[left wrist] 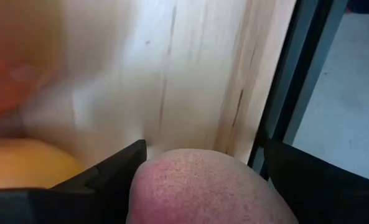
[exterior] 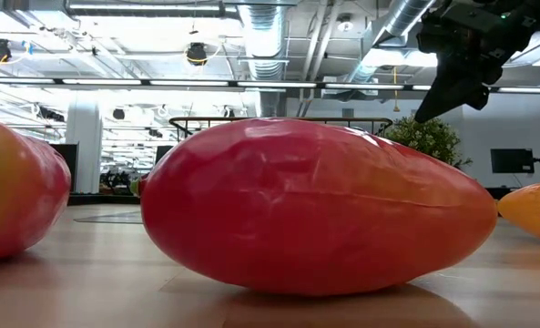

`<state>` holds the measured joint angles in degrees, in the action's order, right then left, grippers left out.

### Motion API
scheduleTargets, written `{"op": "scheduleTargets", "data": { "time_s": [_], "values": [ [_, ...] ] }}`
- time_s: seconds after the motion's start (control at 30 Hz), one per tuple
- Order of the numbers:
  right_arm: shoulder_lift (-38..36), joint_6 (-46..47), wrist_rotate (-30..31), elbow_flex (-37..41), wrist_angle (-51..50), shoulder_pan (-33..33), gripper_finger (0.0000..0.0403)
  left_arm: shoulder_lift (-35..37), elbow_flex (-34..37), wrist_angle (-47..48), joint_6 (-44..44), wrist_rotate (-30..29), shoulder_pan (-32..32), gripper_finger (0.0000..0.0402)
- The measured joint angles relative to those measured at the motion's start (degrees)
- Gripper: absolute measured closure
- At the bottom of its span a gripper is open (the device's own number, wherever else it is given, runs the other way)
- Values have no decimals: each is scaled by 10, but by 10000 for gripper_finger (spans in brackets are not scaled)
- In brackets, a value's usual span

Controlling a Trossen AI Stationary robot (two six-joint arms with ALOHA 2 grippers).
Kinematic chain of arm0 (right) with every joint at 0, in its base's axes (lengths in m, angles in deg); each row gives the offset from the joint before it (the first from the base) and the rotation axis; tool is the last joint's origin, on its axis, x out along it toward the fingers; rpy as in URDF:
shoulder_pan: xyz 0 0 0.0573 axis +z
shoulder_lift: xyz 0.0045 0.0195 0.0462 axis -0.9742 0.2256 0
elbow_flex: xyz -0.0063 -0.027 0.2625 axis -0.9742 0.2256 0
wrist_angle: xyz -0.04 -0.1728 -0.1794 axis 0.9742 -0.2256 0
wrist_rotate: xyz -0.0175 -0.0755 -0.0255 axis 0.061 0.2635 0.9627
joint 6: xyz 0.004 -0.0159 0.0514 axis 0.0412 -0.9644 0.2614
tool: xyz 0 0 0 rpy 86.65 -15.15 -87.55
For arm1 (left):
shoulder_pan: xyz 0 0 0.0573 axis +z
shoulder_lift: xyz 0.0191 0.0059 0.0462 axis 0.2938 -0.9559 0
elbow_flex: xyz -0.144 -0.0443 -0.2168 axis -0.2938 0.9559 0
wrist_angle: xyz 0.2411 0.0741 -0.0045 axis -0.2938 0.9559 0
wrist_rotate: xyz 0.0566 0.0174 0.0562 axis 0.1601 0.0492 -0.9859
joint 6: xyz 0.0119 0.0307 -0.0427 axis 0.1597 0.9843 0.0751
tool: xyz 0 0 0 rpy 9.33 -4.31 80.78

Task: Build produce basket
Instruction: Put the pink peach into the bin

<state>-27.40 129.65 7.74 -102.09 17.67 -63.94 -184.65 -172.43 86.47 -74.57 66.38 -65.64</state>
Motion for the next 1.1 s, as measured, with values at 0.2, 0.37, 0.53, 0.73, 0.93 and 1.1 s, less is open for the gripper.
{"op": "scheduleTargets", "data": {
  "time_s": [0.2, 0.37, 0.53, 0.73, 0.93, 1.1],
  "values": [
    [0, -4, 0, 0, 0, 0, 396, 0, -29, 56, 0, -18, 5, 118],
    [0, -4, 0, 0, 0, 0, 396, 6, -77, 92, -10, -42, 15, 116],
    [0, -4, -4, 0, 0, 0, 396, 41, -112, 154, -37, -92, 28, 116],
    [0, -5, -4, 0, 0, 0, 396, 95, -123, 226, -15, -181, 78, 116],
    [0, -4, -4, 0, 0, 0, 396, 132, -124, 241, 76, -334, 179, 109],
    [0, -4, -4, 0, 0, 0, 396, 134, -124, 205, 168, -419, 287, 101]
  ]
}}
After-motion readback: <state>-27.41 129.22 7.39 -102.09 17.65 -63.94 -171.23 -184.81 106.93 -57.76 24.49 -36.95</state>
